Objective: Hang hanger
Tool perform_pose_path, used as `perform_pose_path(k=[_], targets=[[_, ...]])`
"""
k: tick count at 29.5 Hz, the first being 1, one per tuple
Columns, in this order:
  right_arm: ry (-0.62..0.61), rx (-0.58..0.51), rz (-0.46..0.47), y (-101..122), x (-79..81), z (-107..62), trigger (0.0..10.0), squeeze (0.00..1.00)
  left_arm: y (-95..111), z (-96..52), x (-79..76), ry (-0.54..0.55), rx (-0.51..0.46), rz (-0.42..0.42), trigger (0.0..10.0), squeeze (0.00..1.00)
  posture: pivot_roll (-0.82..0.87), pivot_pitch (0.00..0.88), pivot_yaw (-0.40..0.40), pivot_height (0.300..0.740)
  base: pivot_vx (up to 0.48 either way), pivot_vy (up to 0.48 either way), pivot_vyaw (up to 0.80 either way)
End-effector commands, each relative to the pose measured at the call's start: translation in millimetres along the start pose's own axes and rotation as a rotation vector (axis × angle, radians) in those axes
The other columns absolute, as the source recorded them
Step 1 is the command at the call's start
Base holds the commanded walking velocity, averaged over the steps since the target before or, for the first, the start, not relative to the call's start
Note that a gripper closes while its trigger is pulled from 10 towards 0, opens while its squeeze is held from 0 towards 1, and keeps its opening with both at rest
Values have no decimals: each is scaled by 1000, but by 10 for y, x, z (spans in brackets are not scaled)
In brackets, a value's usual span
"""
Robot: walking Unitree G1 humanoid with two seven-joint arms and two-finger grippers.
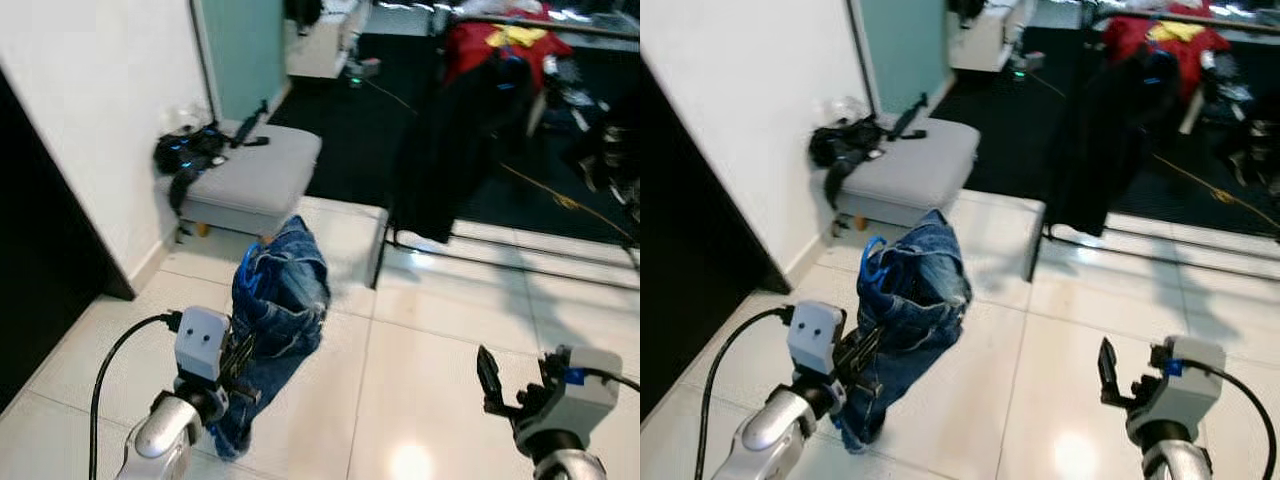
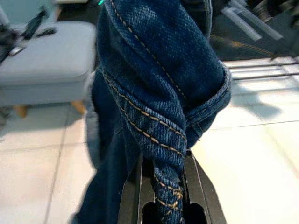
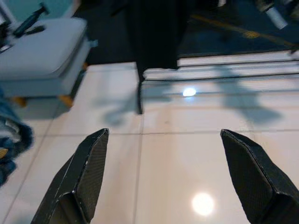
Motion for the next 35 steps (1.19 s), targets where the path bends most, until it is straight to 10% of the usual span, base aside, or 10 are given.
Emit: perform_pose_path(k=[1,14,35], targets=[[3,19,18,-42,18,-17,10000,0,96,0,-1,-6,-33,24,10000,0,-6,101,15,740,0,0,-769],[-4,-31,22,29,18,-34,10000,0,172,113,-501,-238,-27,80,10000,0,-30,92,31,740,262,0,-355],[0,-18,24,10,50,-7,10000,0,119,148,-730,-324,9,82,10000,0,-36,88,45,740,471,0,-533]])
Point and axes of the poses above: a point about 5 cm out from each wrist's last joint towards the gripper, its own z axis pointing out of the wrist towards the gripper, its own y axis along the axis of the wrist's last joint, x = y × z, the point moved 4 cm from there along z, pointing out of the wrist towards the gripper, and after that the axes turned 15 degrees about -z, right-handed, at the moved point
